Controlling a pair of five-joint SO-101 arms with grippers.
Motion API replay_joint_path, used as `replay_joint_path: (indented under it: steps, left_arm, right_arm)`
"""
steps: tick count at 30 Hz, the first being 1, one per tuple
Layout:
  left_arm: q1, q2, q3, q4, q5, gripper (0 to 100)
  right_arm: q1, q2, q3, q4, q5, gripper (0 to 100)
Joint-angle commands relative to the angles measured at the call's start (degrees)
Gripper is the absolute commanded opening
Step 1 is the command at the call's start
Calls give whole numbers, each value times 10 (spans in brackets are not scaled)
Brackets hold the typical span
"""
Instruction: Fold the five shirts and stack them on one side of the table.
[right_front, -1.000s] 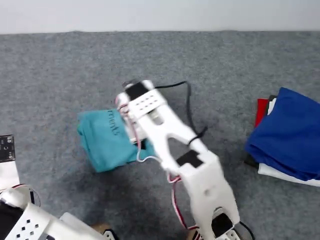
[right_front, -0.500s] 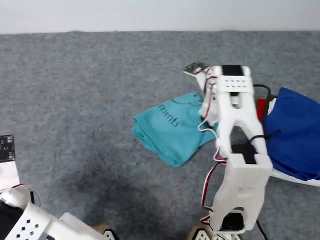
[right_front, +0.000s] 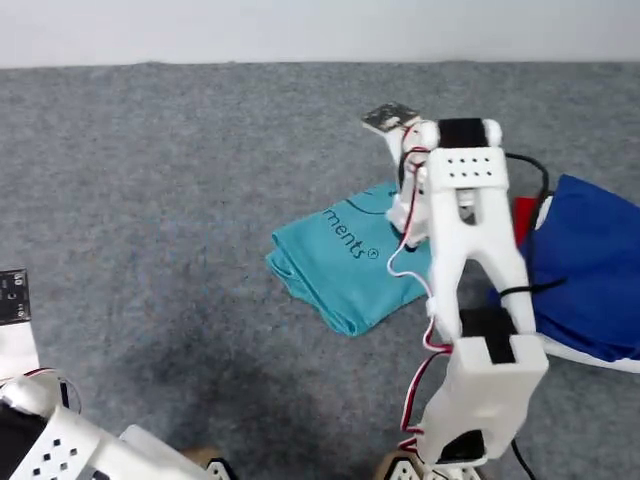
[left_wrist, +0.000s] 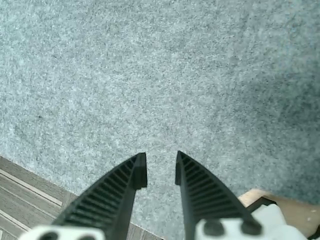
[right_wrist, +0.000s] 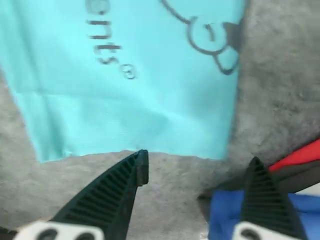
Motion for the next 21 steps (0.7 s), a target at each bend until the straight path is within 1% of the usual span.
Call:
replay_joint_path:
  steps: [1,6,7,10,12,17,21]
  left_arm:
    - [4,-5,-8,-9,-4,103]
    - [4,-5,-8,-9,-4,103]
    - [4,-5,-8,-9,-4,103]
    - [4,-5,-8,-9,-4,102]
    - [4,-5,-8,-9,-4,101]
    - [4,-5,-7,-9,-4,101]
    - [4,-5,-7,-9,-4,101]
  right_arm:
    - [-36,-48,-1,22,-14,241]
    - [-80,-28,21,24,-18,47]
    - [-86,-22,24,25,-33,9]
    - [-95,0,40,23,-89,24]
    - [-116,22,56,22,-92,9]
    - [-196,80,76,18,-98,10]
    - [-240,127,76,7,-98,10]
